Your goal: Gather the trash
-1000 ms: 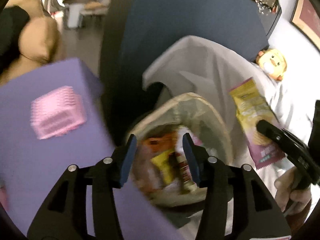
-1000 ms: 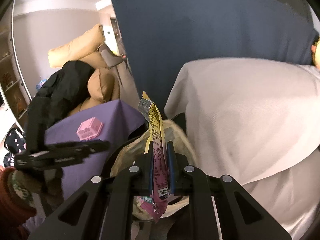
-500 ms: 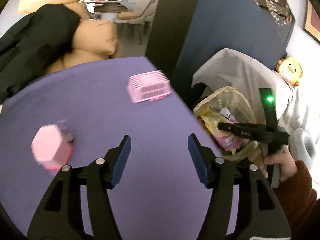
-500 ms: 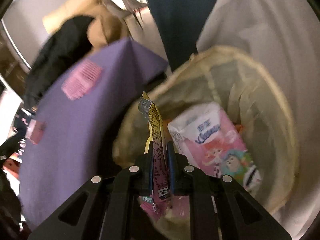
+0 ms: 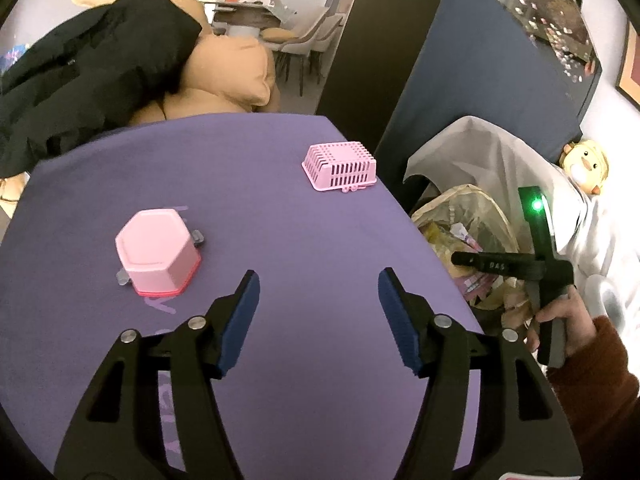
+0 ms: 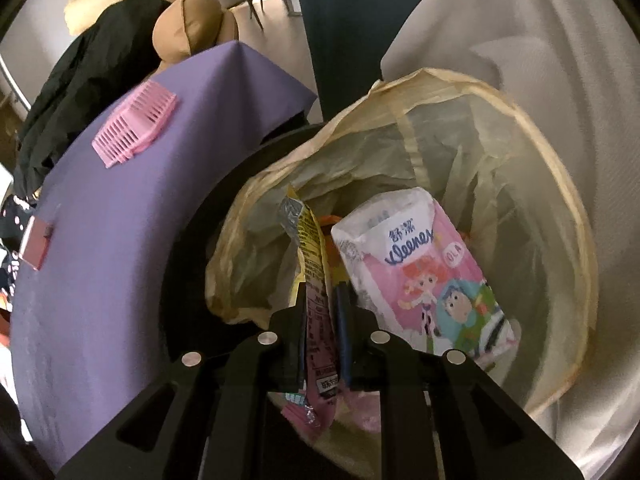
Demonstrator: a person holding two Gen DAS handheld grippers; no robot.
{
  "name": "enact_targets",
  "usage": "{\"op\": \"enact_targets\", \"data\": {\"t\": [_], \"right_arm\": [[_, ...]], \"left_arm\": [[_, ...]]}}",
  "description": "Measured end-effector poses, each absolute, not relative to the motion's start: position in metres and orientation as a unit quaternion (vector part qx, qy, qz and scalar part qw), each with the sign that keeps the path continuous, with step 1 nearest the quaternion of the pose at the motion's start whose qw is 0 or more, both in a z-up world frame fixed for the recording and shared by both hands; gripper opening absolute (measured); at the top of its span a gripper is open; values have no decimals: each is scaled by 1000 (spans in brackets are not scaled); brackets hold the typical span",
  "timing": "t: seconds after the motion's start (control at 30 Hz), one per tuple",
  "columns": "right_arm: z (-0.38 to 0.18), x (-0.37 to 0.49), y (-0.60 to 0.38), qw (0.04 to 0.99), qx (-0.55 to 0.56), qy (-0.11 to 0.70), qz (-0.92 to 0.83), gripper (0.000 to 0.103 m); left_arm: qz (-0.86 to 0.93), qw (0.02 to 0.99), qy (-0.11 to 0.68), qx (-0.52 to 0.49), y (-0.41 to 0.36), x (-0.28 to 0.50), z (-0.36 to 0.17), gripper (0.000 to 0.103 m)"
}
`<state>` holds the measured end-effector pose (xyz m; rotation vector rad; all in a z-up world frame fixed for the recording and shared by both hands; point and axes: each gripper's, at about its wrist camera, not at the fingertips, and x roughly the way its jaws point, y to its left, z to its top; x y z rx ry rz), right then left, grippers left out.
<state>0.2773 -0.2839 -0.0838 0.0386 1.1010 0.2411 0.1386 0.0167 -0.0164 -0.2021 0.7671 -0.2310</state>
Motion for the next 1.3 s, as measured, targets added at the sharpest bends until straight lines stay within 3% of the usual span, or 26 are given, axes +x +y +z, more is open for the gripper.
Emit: {"op": "enact_targets", "data": {"t": [0.03, 0.1, 0.13, 0.3, 0.47, 0.9, 1.3], "right_arm": [[-78, 274, -284, 846, 23, 519, 116, 37], [-65, 262, -285, 852, 38, 507, 123, 52], [-58, 256, -285, 857, 41, 499, 123, 53], [-15, 200, -280, 893, 46, 430, 125, 57], [16, 135, -255, 924, 24, 351, 148, 59], [10, 14, -194, 942, -40, 306, 134, 59], [15, -1, -197, 946, -23, 293, 137, 59]], "left_arm": [[-113, 917, 370, -97, 17, 136, -15, 61], [-115, 919, 365, -93, 19, 128, -10, 61], [-116, 920, 362, -90, 20, 123, -8, 63], [-113, 926, 349, -89, 27, 97, -1, 73], [-77, 940, 322, -79, 29, 60, 4, 92], [12, 960, 279, -22, 6, -11, 9, 92], [30, 960, 277, -15, 5, -15, 13, 92]]}}
